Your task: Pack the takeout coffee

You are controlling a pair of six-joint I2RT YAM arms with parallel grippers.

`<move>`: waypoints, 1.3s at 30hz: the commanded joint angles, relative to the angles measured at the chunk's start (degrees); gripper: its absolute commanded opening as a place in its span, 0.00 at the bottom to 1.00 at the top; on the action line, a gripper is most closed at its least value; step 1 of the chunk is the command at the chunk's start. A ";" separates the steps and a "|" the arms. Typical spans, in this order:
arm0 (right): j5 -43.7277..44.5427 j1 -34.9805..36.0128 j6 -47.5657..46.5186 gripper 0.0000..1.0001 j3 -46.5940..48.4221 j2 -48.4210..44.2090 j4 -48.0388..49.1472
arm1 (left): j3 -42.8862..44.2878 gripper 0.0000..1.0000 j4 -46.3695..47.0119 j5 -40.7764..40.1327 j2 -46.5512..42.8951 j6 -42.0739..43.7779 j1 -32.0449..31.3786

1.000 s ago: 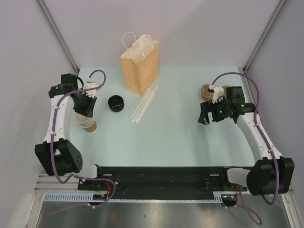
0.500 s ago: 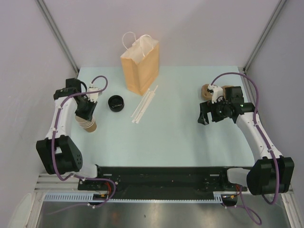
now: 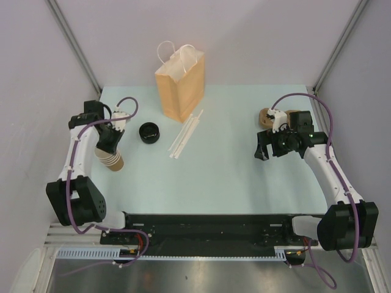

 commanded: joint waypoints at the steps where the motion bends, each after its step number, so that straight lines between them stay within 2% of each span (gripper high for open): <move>1: 0.30 0.28 -0.02 1.00 1.10 0.03 -0.02 | 0.14 0.00 -0.01 -1.89 -3.96 -0.40 -1.01; 15: 0.21 0.28 -0.11 1.00 1.10 0.21 -0.02 | 0.06 0.00 2.10 -11.20 -8.18 -1.02 -4.96; 21: 0.30 0.28 -0.28 1.00 1.10 0.30 -0.02 | -5.12 0.00 6.92 -15.86 -10.20 -2.60 -6.55; 28: -0.14 0.45 -0.28 1.00 1.10 0.03 0.15 | -10.06 0.00 9.92 -16.83 -13.01 -4.36 -6.81; 33: 0.74 3.69 -0.11 1.00 1.18 0.38 1.65 | -5.66 0.00 9.75 -19.03 -16.62 -4.80 -7.16; 39: 2.76 9.67 -0.28 1.00 1.45 2.23 2.70 | -7.59 0.00 9.22 -19.30 -19.00 -4.45 -7.34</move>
